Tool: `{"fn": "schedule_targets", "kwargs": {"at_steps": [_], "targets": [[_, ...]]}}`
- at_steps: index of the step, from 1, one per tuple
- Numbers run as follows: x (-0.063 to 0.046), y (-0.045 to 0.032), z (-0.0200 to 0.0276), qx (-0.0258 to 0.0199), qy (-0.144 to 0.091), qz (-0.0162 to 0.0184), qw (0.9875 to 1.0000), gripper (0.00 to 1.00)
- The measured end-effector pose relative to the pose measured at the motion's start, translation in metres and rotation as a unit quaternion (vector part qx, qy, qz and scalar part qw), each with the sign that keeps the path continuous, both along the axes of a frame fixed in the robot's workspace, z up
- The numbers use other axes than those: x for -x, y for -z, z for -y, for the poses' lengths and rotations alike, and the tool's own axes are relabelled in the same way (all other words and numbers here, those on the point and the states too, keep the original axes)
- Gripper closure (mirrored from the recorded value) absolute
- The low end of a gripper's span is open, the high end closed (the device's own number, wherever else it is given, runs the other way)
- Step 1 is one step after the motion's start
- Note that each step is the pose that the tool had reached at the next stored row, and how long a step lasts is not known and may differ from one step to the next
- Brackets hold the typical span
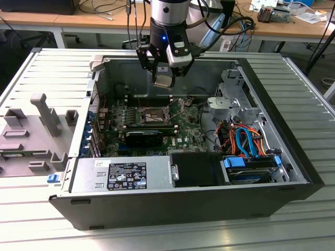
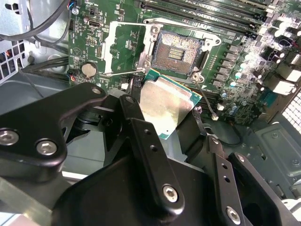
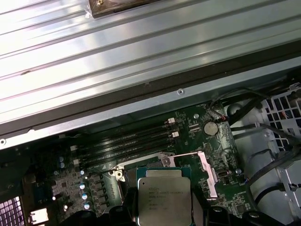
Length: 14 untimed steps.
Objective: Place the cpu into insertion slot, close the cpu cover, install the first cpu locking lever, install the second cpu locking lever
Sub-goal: 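Place the cpu into insertion slot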
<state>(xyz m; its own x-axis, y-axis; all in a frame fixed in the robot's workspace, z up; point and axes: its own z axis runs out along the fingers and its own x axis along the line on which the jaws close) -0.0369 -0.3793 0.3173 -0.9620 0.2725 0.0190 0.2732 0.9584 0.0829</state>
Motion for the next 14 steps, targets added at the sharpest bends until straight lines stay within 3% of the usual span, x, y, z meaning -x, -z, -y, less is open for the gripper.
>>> {"fn": "schedule_targets", "kwargs": {"at_steps": [14], "targets": [[0.0000, 0.0004, 0.0000, 0.0000, 0.008, 0.0000, 1.0000, 0.45]]}}
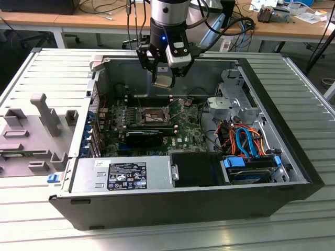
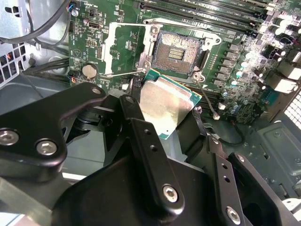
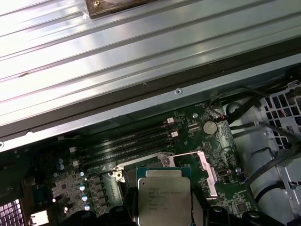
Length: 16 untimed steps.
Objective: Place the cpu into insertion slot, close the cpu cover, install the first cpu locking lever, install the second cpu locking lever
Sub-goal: 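Place the cpu into insertion slot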
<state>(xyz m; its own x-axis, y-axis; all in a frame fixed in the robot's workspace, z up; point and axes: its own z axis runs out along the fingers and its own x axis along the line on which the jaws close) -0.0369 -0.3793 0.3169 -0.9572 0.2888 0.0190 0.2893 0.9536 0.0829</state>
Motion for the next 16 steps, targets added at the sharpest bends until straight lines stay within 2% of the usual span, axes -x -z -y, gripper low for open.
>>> {"fn": "schedule_targets", "kwargs": {"at_steps": [16], "targets": [[0.0000, 0.0005, 0.0000, 0.0000, 0.009, 0.0000, 1.0000, 0.45]]}}
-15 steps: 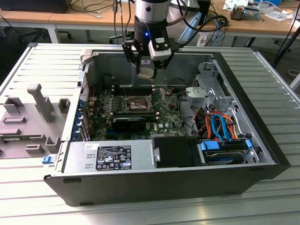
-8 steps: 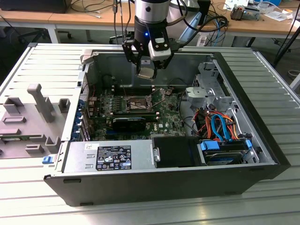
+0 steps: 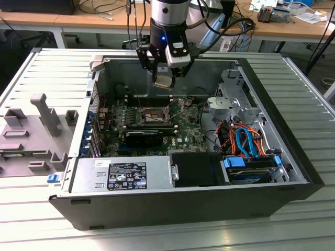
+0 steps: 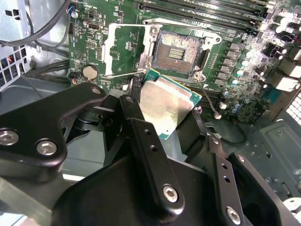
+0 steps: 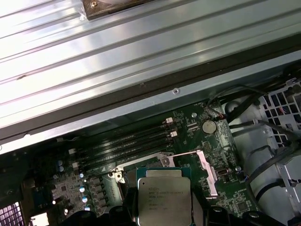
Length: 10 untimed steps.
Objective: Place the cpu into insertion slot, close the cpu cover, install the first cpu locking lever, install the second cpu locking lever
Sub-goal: 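Place the cpu into insertion slot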
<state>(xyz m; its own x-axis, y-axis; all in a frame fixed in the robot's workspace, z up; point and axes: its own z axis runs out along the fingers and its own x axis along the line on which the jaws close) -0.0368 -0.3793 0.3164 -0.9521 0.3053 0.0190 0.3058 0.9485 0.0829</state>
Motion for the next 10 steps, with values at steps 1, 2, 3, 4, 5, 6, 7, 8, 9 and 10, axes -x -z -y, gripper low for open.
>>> {"fn": "schedule_targets", "kwargs": {"at_steps": [1, 2, 3, 4, 5, 6, 7, 8, 9, 10], "targets": [[0.0000, 0.0000, 0.0000, 0.0000, 0.001, 0.0000, 1.0000, 0.45], [0.0000, 0.0001, 0.0000, 0.0000, 0.002, 0.0000, 1.0000, 0.45], [0.0000, 0.0002, 0.0000, 0.0000, 0.003, 0.0000, 1.0000, 0.45], [0.0000, 0.0002, 0.0000, 0.0000, 0.004, 0.0000, 1.0000, 0.45], [0.0000, 0.0003, 0.0000, 0.0000, 0.004, 0.0000, 1.0000, 0.45], [0.0000, 0.0003, 0.0000, 0.0000, 0.005, 0.0000, 1.0000, 0.45], [0.0000, 0.0003, 0.0000, 0.0000, 0.005, 0.0000, 1.0000, 0.45], [0.0000, 0.0003, 0.0000, 0.0000, 0.006, 0.0000, 1.0000, 0.45], [0.0000, 0.0004, 0.0000, 0.0000, 0.007, 0.0000, 1.0000, 0.45], [0.0000, 0.0004, 0.0000, 0.0000, 0.007, 0.0000, 1.0000, 0.45]]}}
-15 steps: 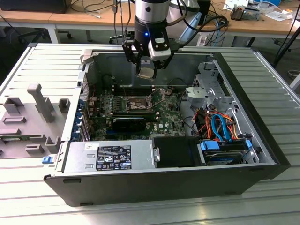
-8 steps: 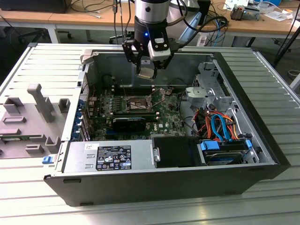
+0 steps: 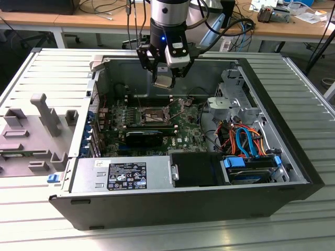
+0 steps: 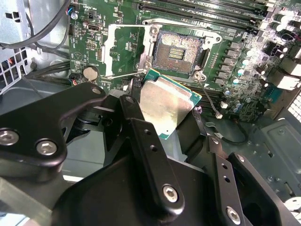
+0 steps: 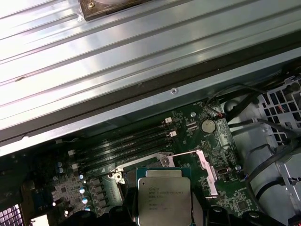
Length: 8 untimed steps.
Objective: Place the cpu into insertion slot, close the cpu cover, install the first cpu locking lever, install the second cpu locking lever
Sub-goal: 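Place the cpu into insertion slot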
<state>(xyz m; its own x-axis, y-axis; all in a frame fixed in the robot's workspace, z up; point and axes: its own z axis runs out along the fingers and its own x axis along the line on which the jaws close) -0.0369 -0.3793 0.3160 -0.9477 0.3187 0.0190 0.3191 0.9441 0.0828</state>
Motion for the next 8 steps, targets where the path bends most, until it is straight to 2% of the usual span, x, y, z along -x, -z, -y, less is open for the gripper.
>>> {"fn": "schedule_targets", "kwargs": {"at_steps": [8], "targets": [[0.0000, 0.0003, 0.0000, 0.0000, 0.005, 0.0000, 1.0000, 0.45]]}}
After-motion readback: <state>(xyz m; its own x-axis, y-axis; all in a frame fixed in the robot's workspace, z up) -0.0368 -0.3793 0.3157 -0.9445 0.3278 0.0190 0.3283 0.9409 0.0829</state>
